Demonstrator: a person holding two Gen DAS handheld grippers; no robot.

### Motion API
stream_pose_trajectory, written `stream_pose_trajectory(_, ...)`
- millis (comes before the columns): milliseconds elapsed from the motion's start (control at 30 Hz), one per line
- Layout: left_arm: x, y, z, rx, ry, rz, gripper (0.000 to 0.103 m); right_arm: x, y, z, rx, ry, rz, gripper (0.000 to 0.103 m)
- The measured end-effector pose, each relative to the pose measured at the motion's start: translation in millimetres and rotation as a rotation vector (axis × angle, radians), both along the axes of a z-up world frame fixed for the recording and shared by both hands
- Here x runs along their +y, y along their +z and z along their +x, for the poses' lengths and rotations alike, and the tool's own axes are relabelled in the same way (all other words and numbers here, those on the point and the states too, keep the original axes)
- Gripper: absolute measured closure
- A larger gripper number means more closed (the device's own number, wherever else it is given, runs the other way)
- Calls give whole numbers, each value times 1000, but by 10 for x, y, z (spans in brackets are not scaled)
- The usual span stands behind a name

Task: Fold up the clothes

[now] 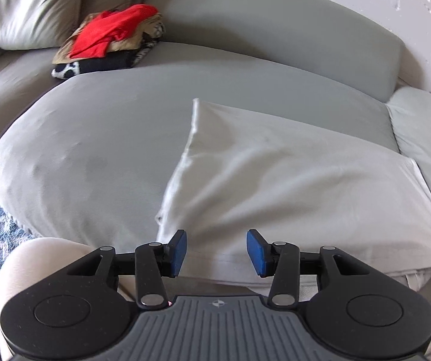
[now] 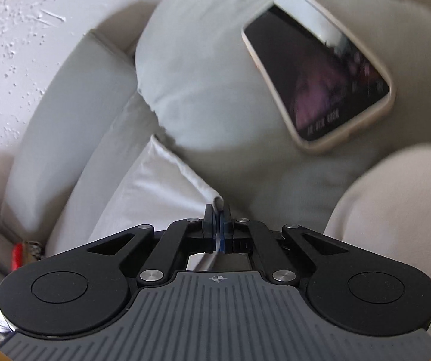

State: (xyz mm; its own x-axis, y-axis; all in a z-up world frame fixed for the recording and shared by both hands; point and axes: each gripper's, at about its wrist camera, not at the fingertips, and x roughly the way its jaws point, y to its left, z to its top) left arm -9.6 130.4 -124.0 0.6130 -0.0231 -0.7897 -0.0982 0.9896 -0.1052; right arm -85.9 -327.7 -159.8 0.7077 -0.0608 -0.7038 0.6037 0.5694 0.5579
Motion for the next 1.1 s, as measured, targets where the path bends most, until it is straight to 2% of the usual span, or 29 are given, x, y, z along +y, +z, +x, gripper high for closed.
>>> stream_pose_trajectory(200, 223, 22, 59, 19, 75, -10, 59, 51, -33, 250, 118, 119, -71, 101)
stream_pose_trajectory(233, 260, 27, 57, 27, 83, -13, 59, 63, -34, 248, 139, 133, -55, 95)
stream_pose_trajectory(267, 272, 33, 44, 34, 76, -13, 59, 75, -35, 245, 160, 146, -40, 82)
stream_pose_trajectory(333, 232, 48, -2, 38, 20, -9, 59, 100, -34, 239, 201, 172, -10, 77)
stream_pose_trajectory(433, 18, 36, -97, 24, -125, -36, 59, 210, 109, 67, 157, 193, -19, 77)
stream_pose_trajectory(467, -54, 25, -124, 19, -163, -50, 59, 265, 155, 15, 119, 209, 2, 77)
stream_pose_trajectory(533, -199, 4, -179, 10, -239, -77, 59, 371, 156, -23, 37, 279, 130, 76)
stream_pose_trajectory(633, -285, -29, -177, 16, -257, -72, 59, 560, -7, 96, 6, 416, 379, 75)
stream_pose_trajectory(733, -348, -61, -159, 26, -258, -60, 59, 756, -164, 192, 10, 458, 465, 73)
stream_pose_trajectory(867, -431, -103, -136, 39, -259, -43, 59, 827, -331, 226, 64, 437, 483, 69)
stream_pose_trajectory(1100, -374, -128, -112, 55, -218, -52, 59, 754, -657, 152, 2, 336, 612, 71)
